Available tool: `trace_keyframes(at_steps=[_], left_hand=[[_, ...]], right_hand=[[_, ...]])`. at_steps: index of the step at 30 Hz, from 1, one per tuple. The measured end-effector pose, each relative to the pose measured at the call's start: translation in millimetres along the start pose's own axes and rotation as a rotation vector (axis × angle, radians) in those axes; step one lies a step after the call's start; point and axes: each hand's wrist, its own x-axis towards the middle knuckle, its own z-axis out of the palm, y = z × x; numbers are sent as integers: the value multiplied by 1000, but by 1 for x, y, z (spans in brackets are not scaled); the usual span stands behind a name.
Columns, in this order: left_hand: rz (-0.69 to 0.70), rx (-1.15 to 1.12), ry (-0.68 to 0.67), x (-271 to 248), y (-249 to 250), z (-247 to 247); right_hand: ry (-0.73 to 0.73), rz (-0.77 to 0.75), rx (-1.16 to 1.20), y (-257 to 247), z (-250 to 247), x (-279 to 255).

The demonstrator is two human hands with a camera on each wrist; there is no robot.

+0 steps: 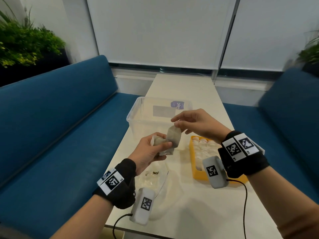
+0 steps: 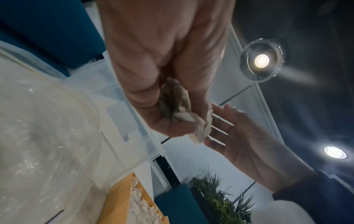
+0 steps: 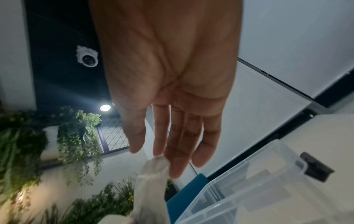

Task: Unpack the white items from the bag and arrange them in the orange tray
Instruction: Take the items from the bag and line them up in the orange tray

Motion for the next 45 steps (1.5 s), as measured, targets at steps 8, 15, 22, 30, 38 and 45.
trace_keyframes(at_steps=[8,15,22,30,38,45], left_hand=[[16,28,33,11,-8,39],[-20,-7,78,16,-27,61],[-49,18,83,21,-38,83],[-69,71,97,20,-44,87],[-89,81,132,20,-52,82],[-115,70,151,34,-57,84]], right_hand=[[27,-33,-221,27,-43,-21],[126,146,-509,91,-98,-46],[36,307,-661,152,-98,-68],[-272,482,-807,193,-80,-68],[-222,487,-917,217,-71,-58],[-190,463,-893,216,-74,-61]])
